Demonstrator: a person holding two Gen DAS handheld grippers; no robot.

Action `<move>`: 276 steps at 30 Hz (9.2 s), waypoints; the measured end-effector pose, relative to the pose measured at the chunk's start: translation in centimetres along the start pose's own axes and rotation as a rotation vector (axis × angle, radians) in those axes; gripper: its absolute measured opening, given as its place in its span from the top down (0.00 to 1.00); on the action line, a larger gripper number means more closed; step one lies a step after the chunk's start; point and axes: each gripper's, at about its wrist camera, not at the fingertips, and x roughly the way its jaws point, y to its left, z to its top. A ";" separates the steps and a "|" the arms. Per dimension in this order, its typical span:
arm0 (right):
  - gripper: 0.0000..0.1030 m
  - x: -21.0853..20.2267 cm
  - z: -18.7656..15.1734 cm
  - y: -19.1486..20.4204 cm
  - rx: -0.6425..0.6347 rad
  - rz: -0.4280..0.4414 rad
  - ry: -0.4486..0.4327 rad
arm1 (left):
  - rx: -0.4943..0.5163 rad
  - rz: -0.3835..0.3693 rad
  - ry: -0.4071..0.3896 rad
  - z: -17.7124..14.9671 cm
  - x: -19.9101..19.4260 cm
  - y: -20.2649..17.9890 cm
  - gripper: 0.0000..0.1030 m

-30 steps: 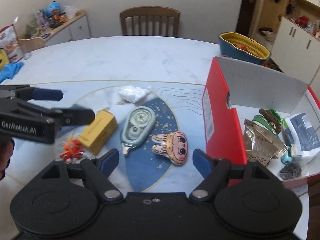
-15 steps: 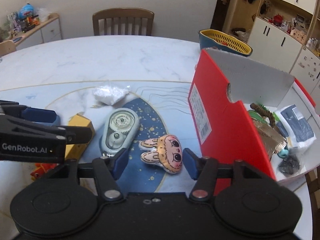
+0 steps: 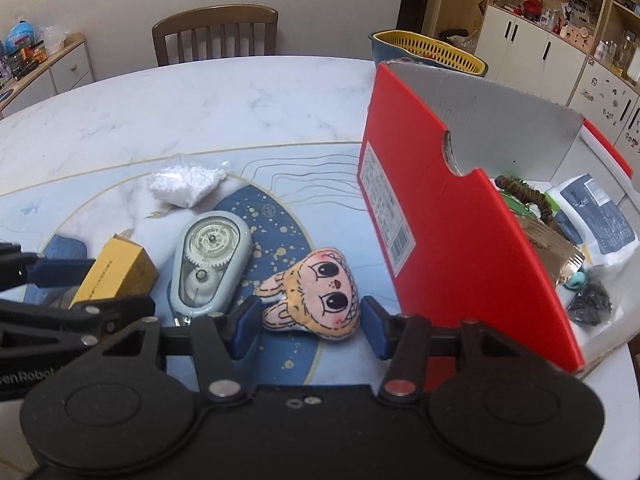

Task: Organize objects
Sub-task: 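Grasp the plush doll with the right tool while the left grasps the yellow box, then carry the plush doll and yellow box over the red box with both tools, then open both tools to drop the doll and yellow box into the box, then withdraw both tools from the box toward the table, then grasp the tape dispenser with the right tool while the left grasps the white foam bag, then carry the tape dispenser and foam bag over the red box with both tools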

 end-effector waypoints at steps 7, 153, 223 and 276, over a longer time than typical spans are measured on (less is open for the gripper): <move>0.54 0.0 0.3 -0.2 -0.006 0.011 0.001 | 0.022 0.019 0.004 0.2 -0.1 -0.5 0.70; 0.33 -6.8 4.3 -27.3 -0.020 0.332 -0.010 | 0.083 0.030 0.057 16.1 2.7 -22.5 0.47; 0.07 -2.6 2.0 0.5 -0.125 0.246 -0.030 | -0.044 0.085 0.012 8.3 2.0 0.9 0.00; 0.55 -2.9 2.2 -0.1 -0.069 0.216 -0.019 | -0.074 0.122 0.010 7.0 2.6 2.0 0.67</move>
